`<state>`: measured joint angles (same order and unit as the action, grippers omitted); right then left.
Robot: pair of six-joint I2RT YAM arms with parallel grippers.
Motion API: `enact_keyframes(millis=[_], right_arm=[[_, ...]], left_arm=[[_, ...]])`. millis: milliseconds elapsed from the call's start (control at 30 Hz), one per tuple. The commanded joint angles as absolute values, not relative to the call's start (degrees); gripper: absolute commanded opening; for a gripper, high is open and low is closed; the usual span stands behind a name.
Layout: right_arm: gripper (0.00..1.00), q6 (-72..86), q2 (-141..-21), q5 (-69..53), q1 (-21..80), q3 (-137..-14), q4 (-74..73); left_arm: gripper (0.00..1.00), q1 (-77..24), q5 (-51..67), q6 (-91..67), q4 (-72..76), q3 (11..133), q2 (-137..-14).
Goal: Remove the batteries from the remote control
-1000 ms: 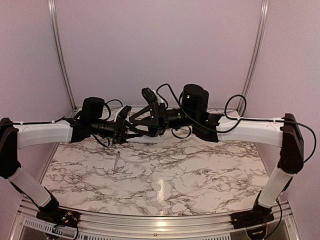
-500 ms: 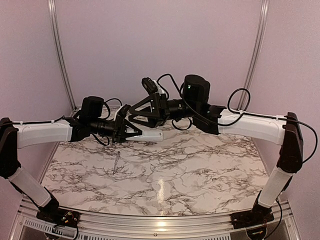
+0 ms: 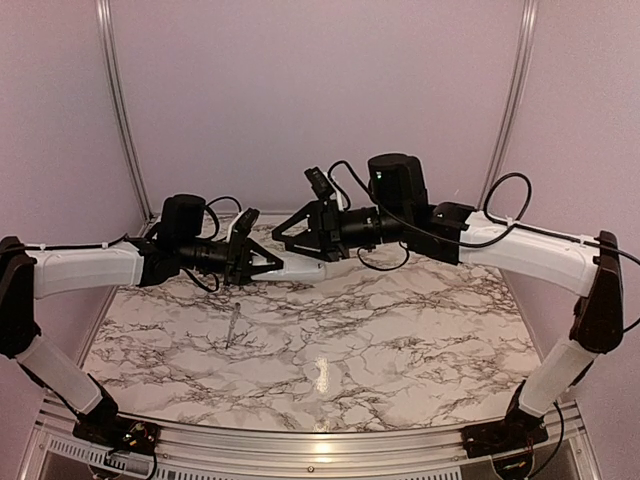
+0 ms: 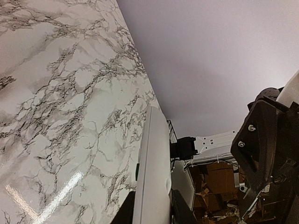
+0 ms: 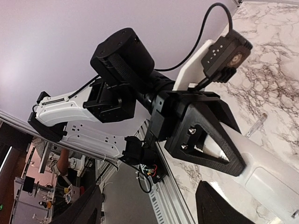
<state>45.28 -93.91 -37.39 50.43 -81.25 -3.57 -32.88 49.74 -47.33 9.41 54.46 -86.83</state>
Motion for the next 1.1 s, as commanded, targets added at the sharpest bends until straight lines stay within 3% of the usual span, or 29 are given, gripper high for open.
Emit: enact_keyframes(millis=[0, 400, 467, 533, 567, 1067], right_arm=[[0.68, 44.47, -88.23, -27.82, 50.1, -77.69, -5.28], [0.72, 48.03, -82.64, -18.45, 50.1, -73.59, -1.08], [0.78, 48.29, -82.81, -17.97, 50.09, -73.99, -0.8], [0.97, 48.26, -83.04, -17.91, 50.1, -74.68, -0.87], [0.98, 48.22, -83.2, -17.93, 50.1, -74.95, -1.05], [0.97, 50.27, -83.74, -16.56, 50.26, -75.61, -0.63]], left_arm=[[0.0, -32.74, 47.7, -49.07, 15.03, 52.89, -83.67], [0.0, -32.74, 45.2, -55.11, 23.41, 50.36, -82.22], [0.0, -32.76, 45.13, -56.65, 25.26, 50.49, -82.39], [0.0, -32.7, 45.01, -57.47, 26.18, 50.76, -82.48], [0.0, -32.74, 44.9, -57.75, 26.41, 50.94, -82.5], [0.0, -32.74, 43.56, -62.81, 31.01, 52.3, -84.46]])
